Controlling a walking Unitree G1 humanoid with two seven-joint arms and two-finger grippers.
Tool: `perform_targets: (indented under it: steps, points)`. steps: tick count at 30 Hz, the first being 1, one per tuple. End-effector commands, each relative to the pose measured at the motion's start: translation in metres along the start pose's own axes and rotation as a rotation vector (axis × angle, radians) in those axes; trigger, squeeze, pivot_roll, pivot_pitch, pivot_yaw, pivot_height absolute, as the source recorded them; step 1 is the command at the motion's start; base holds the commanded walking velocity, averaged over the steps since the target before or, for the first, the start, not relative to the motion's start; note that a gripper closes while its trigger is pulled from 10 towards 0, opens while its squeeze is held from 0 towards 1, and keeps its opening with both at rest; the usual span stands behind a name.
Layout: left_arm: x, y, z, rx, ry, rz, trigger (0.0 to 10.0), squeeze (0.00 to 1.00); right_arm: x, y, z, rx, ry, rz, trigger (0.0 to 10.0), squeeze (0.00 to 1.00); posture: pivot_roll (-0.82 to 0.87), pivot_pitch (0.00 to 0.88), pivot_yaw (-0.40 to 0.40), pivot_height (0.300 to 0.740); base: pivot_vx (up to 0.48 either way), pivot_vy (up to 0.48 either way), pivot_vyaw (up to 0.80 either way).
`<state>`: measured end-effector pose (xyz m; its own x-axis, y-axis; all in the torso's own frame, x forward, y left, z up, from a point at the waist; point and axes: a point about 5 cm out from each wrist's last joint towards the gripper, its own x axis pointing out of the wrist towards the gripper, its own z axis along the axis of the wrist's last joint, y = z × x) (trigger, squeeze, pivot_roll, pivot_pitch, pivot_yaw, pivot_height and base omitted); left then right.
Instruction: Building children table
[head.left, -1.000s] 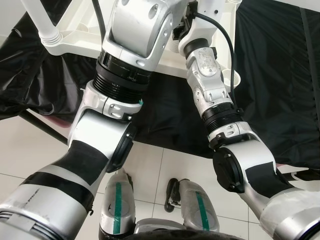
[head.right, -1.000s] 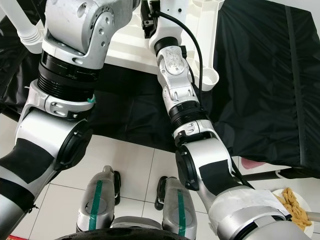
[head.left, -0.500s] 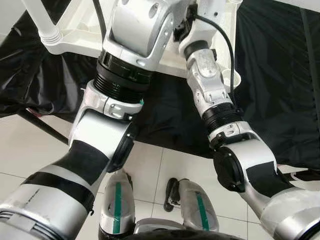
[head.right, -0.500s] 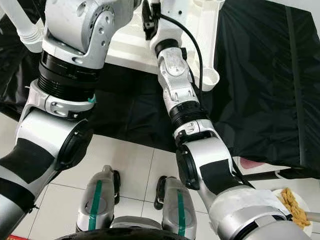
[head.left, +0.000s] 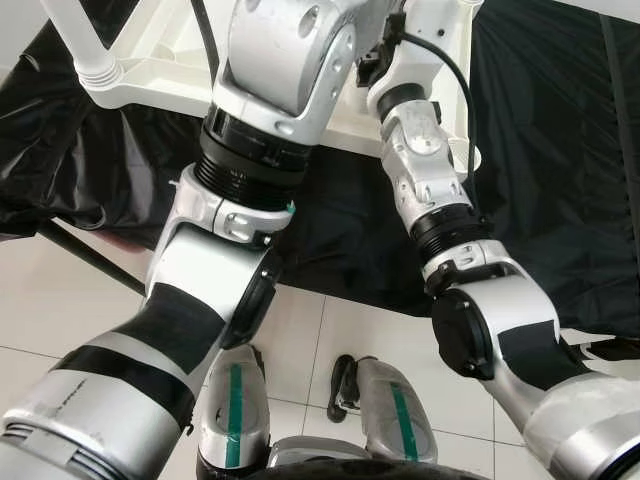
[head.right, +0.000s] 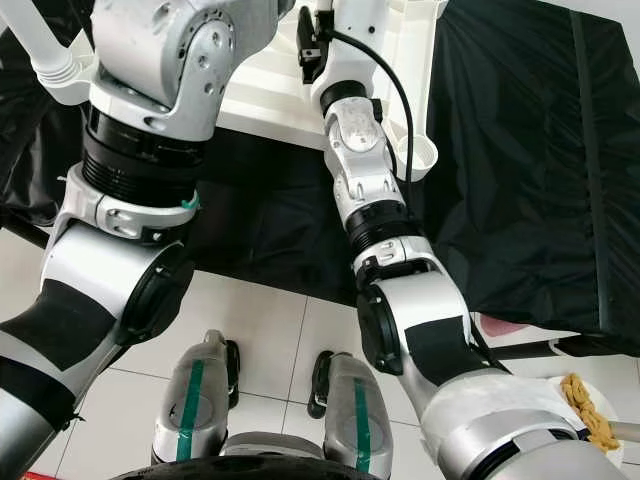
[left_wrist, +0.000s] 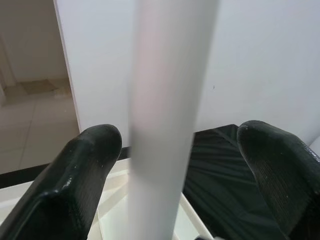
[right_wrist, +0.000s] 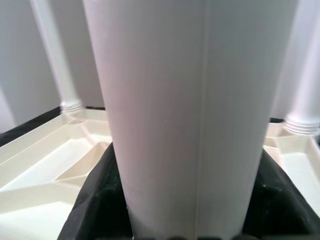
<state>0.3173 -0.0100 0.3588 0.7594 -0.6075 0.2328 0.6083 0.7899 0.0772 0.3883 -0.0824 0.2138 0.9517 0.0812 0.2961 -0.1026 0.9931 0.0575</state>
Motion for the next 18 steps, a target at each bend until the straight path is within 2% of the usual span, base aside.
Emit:
perform_targets:
  steps: [1, 2, 7, 8, 9, 10, 11, 12, 13, 14, 15, 16, 17, 18]
  points:
    - [-0.009, 0.007, -0.001, -0.054, -0.013, -0.105, 10.0, 0.0, 0.006, -0.016, 0.005, -0.016, 0.013, -0.077, 10.0, 0.0, 0.13, 0.039, -0.06, 0.74, 0.0, 0.0, 0.0]
    - [-0.014, 0.015, 0.0, -0.089, -0.03, -0.103, 10.0, 0.0, 0.006, -0.024, 0.007, -0.021, 0.012, -0.104, 10.0, 0.0, 0.13, 0.038, -0.062, 0.74, 0.0, 0.0, 0.0]
    - [-0.017, 0.019, 0.0, -0.111, -0.042, -0.101, 10.0, 0.0, 0.007, -0.028, 0.008, -0.023, 0.011, -0.117, 10.0, 0.0, 0.13, 0.038, -0.062, 0.74, 0.0, 0.0, 0.0]
    - [-0.022, 0.027, -0.002, -0.156, -0.05, -0.104, 10.0, 0.0, 0.005, -0.039, 0.008, -0.051, 0.015, -0.141, 10.0, 0.0, 0.12, 0.036, -0.067, 0.74, 0.0, 0.0, 0.0]
    - [-0.022, 0.027, -0.002, -0.156, -0.05, -0.104, 10.0, 0.0, 0.005, -0.039, 0.008, -0.051, 0.015, -0.141, 10.0, 0.0, 0.12, 0.036, -0.067, 0.74, 0.0, 0.0, 0.0]
    - [-0.028, 0.036, -0.009, -0.166, -0.041, -0.091, 10.0, 0.0, 0.002, -0.052, 0.008, -0.064, 0.018, -0.163, 10.0, 0.0, 0.12, 0.036, -0.07, 0.74, 0.0, 0.0, 0.0]
    - [-0.028, 0.036, -0.009, -0.166, -0.041, -0.091, 10.0, 0.0, 0.002, -0.052, 0.008, -0.064, 0.018, -0.163, 10.0, 0.0, 0.12, 0.036, -0.07, 0.74, 0.0, 0.0, 0.0]
    - [-0.033, 0.042, -0.018, -0.167, -0.018, -0.078, 10.0, 0.0, -0.001, -0.062, 0.008, -0.059, 0.022, -0.173, 10.0, 0.0, 0.12, 0.035, -0.071, 0.74, 0.0, 0.0, 0.0]
    - [-0.033, 0.042, -0.018, -0.167, -0.018, -0.078, 10.0, 0.0, -0.001, -0.062, 0.008, -0.059, 0.022, -0.173, 10.0, 0.0, 0.12, 0.035, -0.071, 0.74, 0.0, 0.0, 0.0]
    - [-0.038, 0.046, -0.032, -0.149, 0.014, -0.063, 10.0, 0.0, -0.005, -0.072, 0.009, -0.055, 0.028, -0.182, 10.0, 0.0, 0.11, 0.033, -0.073, 0.74, 0.0, 0.0, 0.0]
    - [-0.038, 0.046, -0.032, -0.149, 0.014, -0.063, 10.0, 0.0, -0.005, -0.072, 0.009, -0.055, 0.028, -0.182, 10.0, 0.0, 0.11, 0.033, -0.073, 0.74, 0.0, 0.0, 0.0]
    - [-0.041, 0.047, -0.046, -0.111, 0.051, -0.045, 10.0, 0.0, -0.008, -0.078, 0.009, -0.041, 0.029, -0.183, 10.0, 0.0, 0.11, 0.032, -0.073, 0.74, 0.0, 0.0, 0.0]
    - [-0.049, 0.044, -0.075, -0.076, 0.137, -0.034, 10.0, 0.0, -0.015, -0.085, 0.013, -0.072, 0.014, -0.173, 10.0, 0.0, 0.1, 0.028, -0.071, 0.74, 0.0, 0.0, 0.0]
    - [-0.049, 0.044, -0.075, -0.076, 0.137, -0.034, 10.0, 0.0, -0.015, -0.085, 0.013, -0.072, 0.014, -0.173, 10.0, 0.0, 0.1, 0.028, -0.071, 0.74, 0.0, 0.0, 0.0]
